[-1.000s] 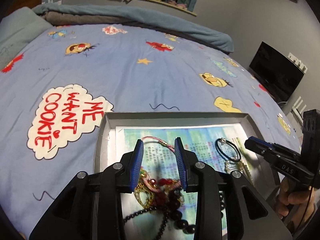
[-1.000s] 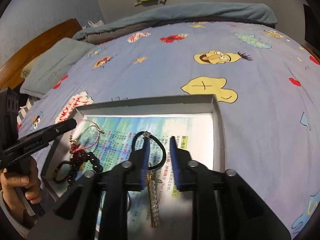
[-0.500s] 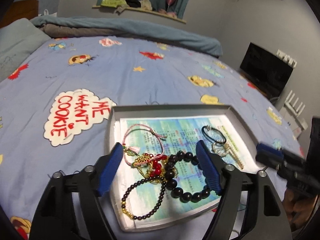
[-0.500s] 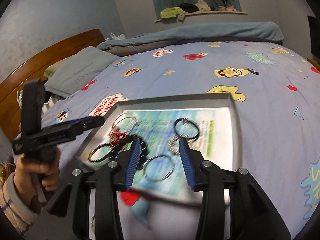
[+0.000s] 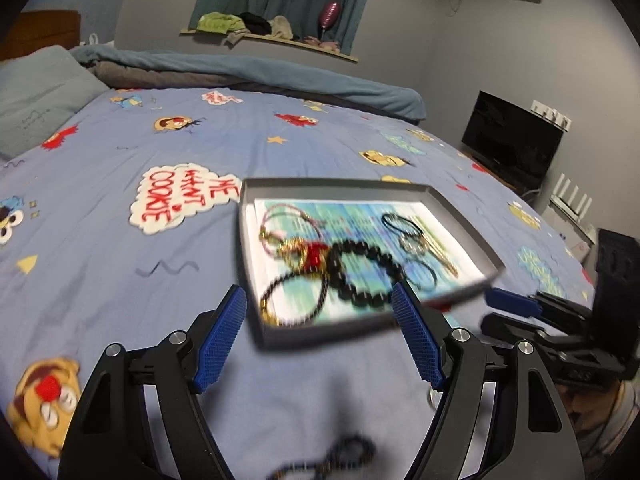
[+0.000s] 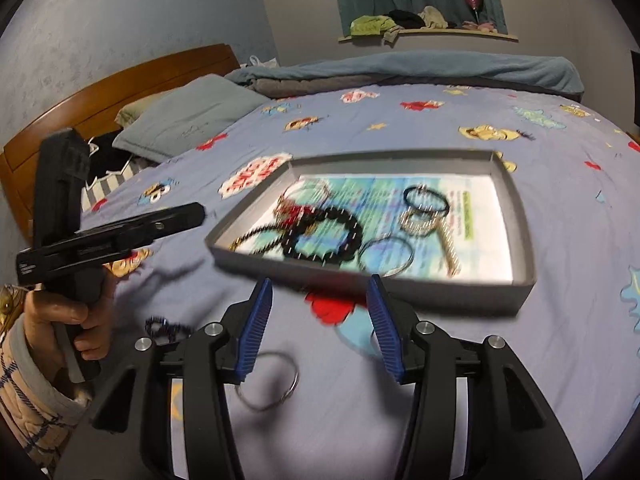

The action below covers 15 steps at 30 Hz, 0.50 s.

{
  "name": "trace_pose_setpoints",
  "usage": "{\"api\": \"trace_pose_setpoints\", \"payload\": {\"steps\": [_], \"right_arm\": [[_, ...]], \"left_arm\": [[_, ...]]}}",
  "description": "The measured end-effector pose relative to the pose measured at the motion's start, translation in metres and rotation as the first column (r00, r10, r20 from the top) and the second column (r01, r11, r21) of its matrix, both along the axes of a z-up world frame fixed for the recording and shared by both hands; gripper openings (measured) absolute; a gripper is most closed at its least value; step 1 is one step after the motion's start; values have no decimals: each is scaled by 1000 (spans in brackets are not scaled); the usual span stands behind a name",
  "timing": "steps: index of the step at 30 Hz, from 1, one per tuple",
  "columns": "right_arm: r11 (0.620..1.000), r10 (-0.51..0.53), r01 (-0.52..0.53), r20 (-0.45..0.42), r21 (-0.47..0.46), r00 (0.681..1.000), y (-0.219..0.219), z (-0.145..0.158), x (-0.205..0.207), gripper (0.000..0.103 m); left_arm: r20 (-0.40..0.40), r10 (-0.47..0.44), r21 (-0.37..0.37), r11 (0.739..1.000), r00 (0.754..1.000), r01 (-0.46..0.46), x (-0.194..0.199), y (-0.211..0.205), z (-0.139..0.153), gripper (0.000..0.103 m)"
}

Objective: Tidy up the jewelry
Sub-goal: 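Move the left tool to the blue beaded bracelet while the right moves to the silver bangle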

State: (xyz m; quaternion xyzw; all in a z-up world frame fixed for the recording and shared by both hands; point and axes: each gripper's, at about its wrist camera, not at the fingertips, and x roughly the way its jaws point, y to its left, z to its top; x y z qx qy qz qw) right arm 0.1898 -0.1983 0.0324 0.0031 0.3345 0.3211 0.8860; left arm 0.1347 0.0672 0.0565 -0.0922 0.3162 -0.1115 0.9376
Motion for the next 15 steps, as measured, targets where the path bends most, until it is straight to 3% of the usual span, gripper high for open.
{"api": "trace_pose_setpoints", "payload": {"steps": [7,11,15], "right_arm": [[1000,13,-14,-26,-25,1000,5,-16,-14,55],[999,22,-24,-32,-43,999,7,-22,-20,55],[997,34,-37,-40,-69,999,10,-28,-25,56]], "left_arm": [[8,-40,38,998,999,40,-46,-7,-10,76],[-24,-50,114,992,998,52,-62,-14,-25,76],[-57,-51,134,989,997,58,-72,-13,-40,75]]}}
